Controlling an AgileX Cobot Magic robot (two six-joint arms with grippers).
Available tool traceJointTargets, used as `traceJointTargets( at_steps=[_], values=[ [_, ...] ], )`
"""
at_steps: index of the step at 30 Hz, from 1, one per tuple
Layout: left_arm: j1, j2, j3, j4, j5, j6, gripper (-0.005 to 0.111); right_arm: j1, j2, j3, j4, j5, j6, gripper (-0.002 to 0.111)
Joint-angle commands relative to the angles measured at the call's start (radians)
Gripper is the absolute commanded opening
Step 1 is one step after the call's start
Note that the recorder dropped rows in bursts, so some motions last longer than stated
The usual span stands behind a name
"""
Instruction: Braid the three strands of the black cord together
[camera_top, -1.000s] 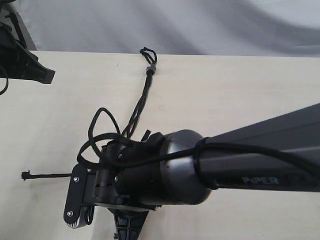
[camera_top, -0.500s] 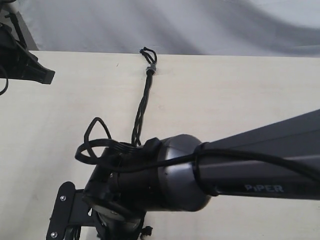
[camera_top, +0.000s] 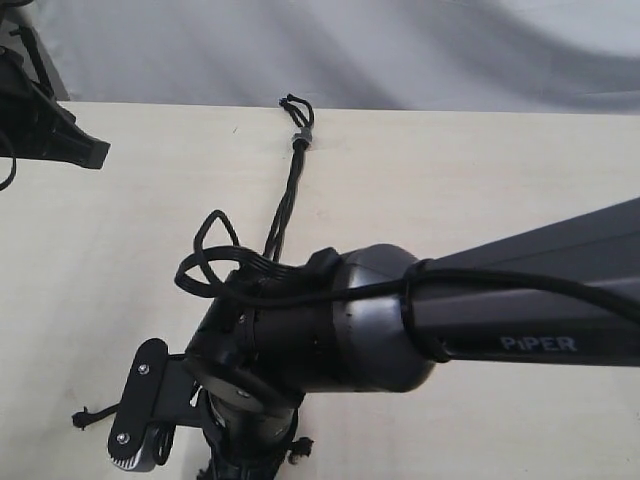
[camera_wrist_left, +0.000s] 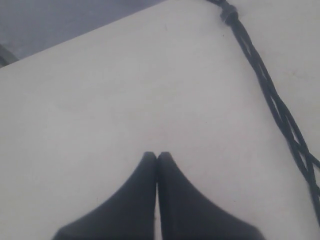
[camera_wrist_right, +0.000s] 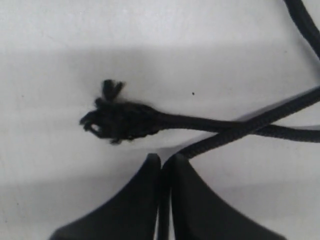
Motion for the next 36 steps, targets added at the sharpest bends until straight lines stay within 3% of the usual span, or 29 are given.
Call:
traceJointTargets(
  at_steps=[1, 4, 8, 16, 31, 36],
  values=[
    [0.002, -0.009, 0.002, -0.012, 0.001, -0.001, 0.001, -0.005, -0.003, 0.001, 0.005, 0.007, 0.018, 0.034],
    [0.002, -0.009, 0.002, -0.014, 0.001, -0.001, 0.001, -0.005, -0.008, 0.001, -0.012, 0.007, 0.007, 0.057],
    [0.002, -0.009, 0.002, -0.038, 0.011, -0.001, 0.001, -0.011, -0.062, 0.001, -0.065, 0.012, 0.035, 0.073],
    [0.002, -0.009, 0.002, -0.156, 0.036, -0.001, 0.001, -0.123, -0.346, 0.001, -0.389, 0.051, 0.373, 0.073],
    [0.0, -0.014, 0.002, -0.249, -0.014, 0.002, 0.001, -0.477, -0.724, 0.001, -0.413, 0.05, 0.521, 0.073],
    [-0.049, -0.032, 0.017, -0.249, -0.055, 0.014, 0.001, -0.562, -0.754, 0.001, -0.413, 0.05, 0.532, 0.073]
  ],
)
